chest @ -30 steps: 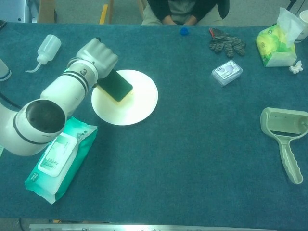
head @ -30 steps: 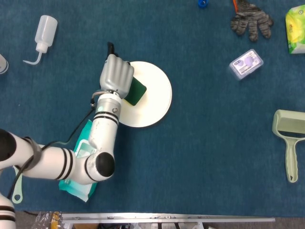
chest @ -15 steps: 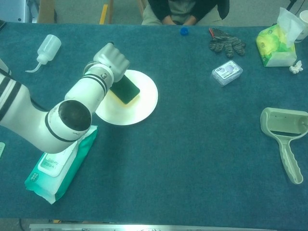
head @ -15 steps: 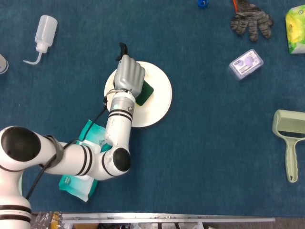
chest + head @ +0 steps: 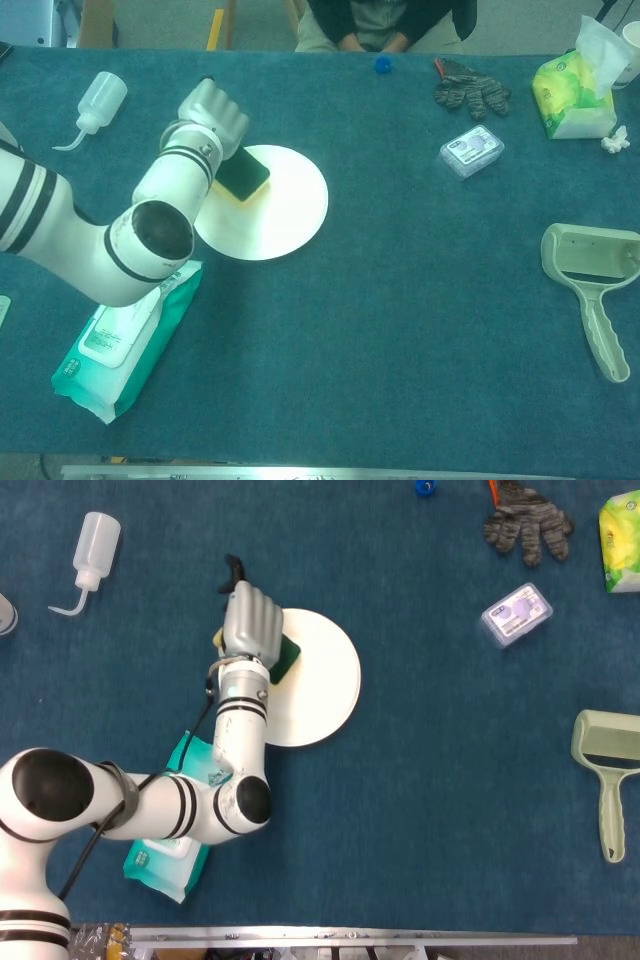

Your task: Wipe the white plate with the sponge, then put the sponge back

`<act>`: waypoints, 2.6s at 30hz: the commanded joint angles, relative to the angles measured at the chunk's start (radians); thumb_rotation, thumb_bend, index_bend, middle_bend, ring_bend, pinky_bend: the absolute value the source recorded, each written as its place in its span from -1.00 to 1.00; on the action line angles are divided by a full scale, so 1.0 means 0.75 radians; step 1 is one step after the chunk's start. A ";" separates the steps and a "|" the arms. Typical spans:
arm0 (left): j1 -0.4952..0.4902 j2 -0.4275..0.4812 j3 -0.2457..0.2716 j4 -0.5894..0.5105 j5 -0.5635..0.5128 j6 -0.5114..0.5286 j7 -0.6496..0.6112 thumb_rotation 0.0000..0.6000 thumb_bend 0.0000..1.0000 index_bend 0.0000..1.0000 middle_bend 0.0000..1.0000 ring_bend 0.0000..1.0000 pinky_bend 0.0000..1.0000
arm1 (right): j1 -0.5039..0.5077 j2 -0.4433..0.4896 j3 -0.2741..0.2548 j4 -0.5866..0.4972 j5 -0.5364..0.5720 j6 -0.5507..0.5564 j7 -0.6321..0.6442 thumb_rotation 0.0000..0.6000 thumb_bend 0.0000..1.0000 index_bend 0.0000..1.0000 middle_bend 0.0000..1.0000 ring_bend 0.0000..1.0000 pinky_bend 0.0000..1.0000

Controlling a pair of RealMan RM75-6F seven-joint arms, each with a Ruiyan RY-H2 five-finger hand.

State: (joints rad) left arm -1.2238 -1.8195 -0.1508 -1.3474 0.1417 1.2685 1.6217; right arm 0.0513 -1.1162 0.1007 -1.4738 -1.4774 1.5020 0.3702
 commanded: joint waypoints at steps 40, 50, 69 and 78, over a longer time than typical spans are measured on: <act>0.065 -0.005 -0.042 0.019 0.052 -0.009 -0.080 1.00 -0.40 -0.13 -0.23 -0.41 -0.90 | -0.017 0.021 0.005 -0.030 -0.009 0.034 -0.012 1.00 -0.22 -0.22 -0.21 -0.51 -0.10; 0.131 0.116 -0.051 -0.110 0.108 0.037 -0.155 1.00 -0.40 -0.13 -0.23 -0.41 -0.90 | -0.020 0.030 0.006 -0.059 -0.026 0.054 -0.026 1.00 -0.22 -0.22 -0.21 -0.51 -0.10; 0.398 0.535 0.125 -0.598 0.414 0.076 -0.548 1.00 -0.40 -0.23 -0.32 -0.49 -0.90 | -0.006 0.020 -0.005 -0.070 -0.051 0.043 -0.038 1.00 -0.22 -0.22 -0.21 -0.51 -0.10; 0.441 0.551 0.148 -0.539 0.393 -0.009 -0.642 1.00 -0.41 -0.80 -0.67 -0.87 -0.90 | 0.001 0.020 -0.006 -0.081 -0.056 0.040 -0.053 1.00 -0.22 -0.22 -0.21 -0.51 -0.10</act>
State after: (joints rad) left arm -0.8985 -1.4079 -0.0416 -1.7604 0.4381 1.2705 1.1499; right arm 0.0524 -1.1013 0.0963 -1.5346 -1.5192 1.5316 0.3306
